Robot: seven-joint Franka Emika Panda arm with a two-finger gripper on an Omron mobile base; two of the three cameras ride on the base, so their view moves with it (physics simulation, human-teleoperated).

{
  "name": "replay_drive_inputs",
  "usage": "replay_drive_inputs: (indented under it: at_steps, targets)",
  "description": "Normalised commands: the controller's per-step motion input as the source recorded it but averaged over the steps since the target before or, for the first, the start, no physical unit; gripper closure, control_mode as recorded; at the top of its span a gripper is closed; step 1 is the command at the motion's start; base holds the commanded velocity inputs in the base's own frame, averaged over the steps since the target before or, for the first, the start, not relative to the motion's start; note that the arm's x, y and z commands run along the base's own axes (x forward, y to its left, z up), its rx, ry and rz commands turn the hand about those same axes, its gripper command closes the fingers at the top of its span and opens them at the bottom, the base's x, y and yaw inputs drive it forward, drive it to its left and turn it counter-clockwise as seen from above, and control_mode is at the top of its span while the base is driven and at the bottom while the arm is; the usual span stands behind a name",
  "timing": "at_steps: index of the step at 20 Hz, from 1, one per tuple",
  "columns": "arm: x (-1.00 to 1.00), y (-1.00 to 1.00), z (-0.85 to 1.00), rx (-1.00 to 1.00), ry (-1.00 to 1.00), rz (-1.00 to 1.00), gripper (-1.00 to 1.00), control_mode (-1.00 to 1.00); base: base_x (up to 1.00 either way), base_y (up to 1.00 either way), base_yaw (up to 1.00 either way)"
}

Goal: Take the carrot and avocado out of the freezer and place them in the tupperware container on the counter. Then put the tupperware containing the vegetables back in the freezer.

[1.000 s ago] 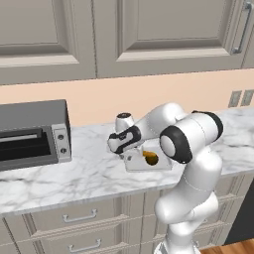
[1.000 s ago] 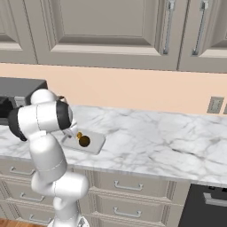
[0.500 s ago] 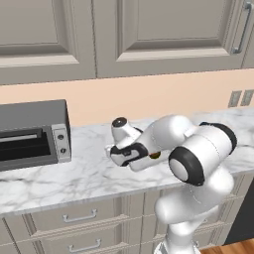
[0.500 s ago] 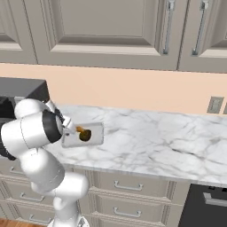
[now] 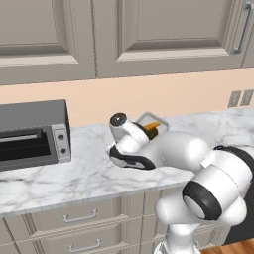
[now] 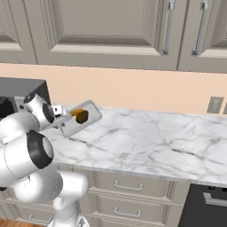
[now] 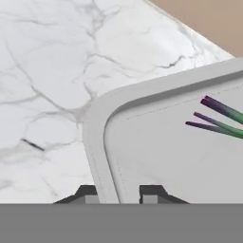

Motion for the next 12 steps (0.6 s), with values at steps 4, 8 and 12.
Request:
replay_drive_inputs:
  at_steps: [4, 8, 12]
  targets:
    - [-0.01, -0.08, 0.10, 0.01, 0.12, 0.55, 1.00, -1.00, 0.00, 0.00, 0.00]
    - [-0.01, -0.08, -0.04, 0.01, 0.05, 0.36, 1.00, -1.00, 0.00, 0.00, 0.00]
    - [0.00, -0.04, 0.00, -0.10, 0.06, 0.50, 1.00, -1.00, 0.00, 0.00, 0.00]
